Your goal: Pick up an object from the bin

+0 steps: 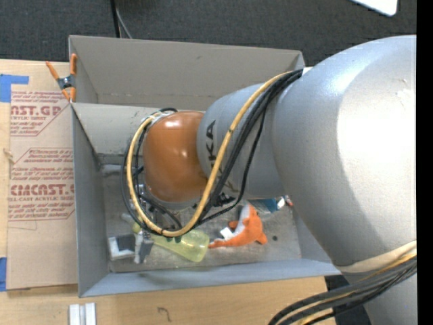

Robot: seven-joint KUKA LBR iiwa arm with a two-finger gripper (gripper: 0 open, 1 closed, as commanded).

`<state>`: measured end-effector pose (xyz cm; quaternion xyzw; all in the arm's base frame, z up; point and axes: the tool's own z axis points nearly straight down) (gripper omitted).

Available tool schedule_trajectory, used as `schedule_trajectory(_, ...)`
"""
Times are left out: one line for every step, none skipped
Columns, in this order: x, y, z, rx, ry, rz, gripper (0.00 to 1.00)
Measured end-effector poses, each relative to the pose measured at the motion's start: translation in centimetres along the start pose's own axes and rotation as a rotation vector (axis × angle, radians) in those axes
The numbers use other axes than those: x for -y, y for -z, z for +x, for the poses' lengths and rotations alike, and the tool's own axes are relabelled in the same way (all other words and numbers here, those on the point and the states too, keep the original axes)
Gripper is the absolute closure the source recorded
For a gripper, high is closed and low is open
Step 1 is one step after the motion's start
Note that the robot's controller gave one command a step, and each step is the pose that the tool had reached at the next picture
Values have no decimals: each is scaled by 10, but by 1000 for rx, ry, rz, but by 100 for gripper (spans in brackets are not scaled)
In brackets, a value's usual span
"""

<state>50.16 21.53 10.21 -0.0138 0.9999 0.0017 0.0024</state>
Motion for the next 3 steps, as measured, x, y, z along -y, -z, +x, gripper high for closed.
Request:
schedule_trajectory(38,-29,12,-2,-128,0,100)
schedule_trajectory(38,-29,12,-2,-128,0,100)
schedule_trajectory(27,168,-1,-2,-133,1,100)
